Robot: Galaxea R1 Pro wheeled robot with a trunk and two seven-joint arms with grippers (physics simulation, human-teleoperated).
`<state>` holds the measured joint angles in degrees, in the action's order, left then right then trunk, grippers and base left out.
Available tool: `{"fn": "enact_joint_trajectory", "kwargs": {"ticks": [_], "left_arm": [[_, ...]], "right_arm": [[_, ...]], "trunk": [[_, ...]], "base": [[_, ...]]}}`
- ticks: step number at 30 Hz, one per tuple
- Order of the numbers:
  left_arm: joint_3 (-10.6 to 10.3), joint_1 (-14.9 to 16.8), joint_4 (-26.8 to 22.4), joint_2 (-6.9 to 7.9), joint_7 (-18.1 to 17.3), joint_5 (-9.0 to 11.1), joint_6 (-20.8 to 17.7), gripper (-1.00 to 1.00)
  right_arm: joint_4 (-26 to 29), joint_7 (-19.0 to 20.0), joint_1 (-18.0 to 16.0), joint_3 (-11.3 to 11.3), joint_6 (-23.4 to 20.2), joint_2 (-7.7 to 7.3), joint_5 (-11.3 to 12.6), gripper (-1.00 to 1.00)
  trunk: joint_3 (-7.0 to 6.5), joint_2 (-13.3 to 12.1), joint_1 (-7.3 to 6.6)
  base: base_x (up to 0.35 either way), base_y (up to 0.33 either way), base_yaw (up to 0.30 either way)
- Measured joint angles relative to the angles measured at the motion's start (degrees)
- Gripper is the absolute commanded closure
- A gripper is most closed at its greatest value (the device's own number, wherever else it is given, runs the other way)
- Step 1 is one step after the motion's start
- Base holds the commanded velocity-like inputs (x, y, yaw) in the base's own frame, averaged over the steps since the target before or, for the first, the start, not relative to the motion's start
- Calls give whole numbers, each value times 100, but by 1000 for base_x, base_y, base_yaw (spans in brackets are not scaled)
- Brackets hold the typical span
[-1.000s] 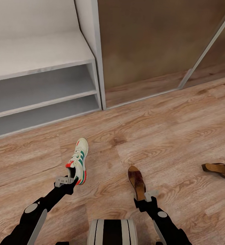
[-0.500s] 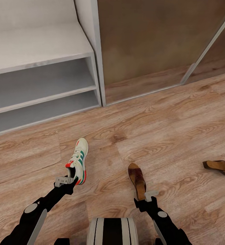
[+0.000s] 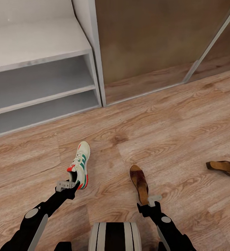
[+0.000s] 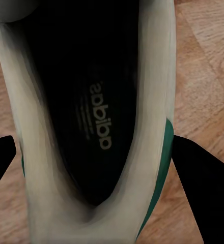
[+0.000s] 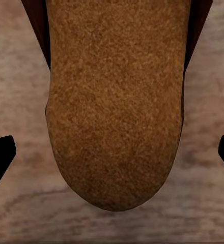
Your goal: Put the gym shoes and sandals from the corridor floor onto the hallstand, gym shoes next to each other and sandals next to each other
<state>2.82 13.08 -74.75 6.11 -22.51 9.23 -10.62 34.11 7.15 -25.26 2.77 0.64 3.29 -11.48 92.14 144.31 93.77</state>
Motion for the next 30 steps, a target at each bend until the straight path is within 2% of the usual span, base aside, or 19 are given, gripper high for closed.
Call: {"fn": "enact_joint_trajectory", "kwargs": {"ticks": [5,9,30], "left_arm": [[0,0,0,-3,0,0,-2,100],[-1,5,0,-1,1,-3,-4,100],[0,-17,0,-8,-7,9,15,100]], "right_arm": [[3,0,-1,0,0,0,0,-100],[1,0,-3,1,0,0,0,-100],[-4,0,-4,1,0,0,0,-100]], "trunk": [[3,0,0],[92,5,11],[92,5,10]], "base": [[0,0,-10],[0,0,-2],[34,0,0]]}}
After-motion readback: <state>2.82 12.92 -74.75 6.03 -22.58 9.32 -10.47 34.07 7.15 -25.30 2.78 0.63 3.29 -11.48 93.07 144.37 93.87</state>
